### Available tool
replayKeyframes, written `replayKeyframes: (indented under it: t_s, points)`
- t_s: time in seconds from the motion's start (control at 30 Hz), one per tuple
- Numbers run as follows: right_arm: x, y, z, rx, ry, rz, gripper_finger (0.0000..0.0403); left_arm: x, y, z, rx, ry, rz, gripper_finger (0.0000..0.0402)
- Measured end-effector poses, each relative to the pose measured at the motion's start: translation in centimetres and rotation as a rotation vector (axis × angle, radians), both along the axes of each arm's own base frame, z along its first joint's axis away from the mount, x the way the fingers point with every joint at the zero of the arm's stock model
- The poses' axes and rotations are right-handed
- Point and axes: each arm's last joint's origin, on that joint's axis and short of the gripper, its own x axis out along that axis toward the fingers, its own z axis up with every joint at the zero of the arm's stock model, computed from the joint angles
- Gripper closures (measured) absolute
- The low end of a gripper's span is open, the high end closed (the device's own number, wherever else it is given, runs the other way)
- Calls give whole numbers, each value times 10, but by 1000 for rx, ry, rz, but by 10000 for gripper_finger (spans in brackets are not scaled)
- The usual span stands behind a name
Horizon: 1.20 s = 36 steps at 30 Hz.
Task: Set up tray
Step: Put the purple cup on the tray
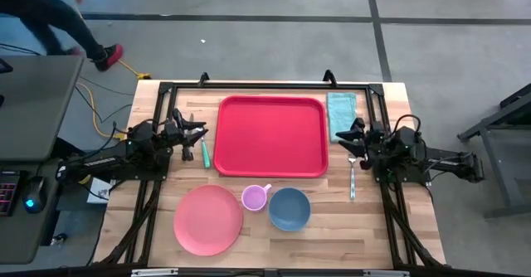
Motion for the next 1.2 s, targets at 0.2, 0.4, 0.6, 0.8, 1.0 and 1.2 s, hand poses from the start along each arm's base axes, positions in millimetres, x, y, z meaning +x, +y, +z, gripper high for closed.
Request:
replayKeyframes:
  t_s: [0.2, 0.4, 0.6, 0.8, 1.0, 1.2]
  points:
    - [-4, 0, 16, -22, -97, -43, 265, -1, 0, 8, 6, -86, -7, 250]
    - [-9, 0, 31, -50, -157, -51, 265, -4, -2, 23, 109, -218, -18, 250]
    - [-17, 1, 57, -108, -213, -89, 265, -14, -5, 54, 189, -223, -2, 250]
    - [-21, 2, 94, -178, -120, -117, 265, -42, -12, 108, 262, -66, 9, 250]
    - [-12, 0, 143, -249, 36, -126, 265, -66, -19, 166, 311, 63, 6, 250]
    - [18, -5, 201, -310, 193, -104, 265, -69, -20, 211, 340, 182, -6, 250]
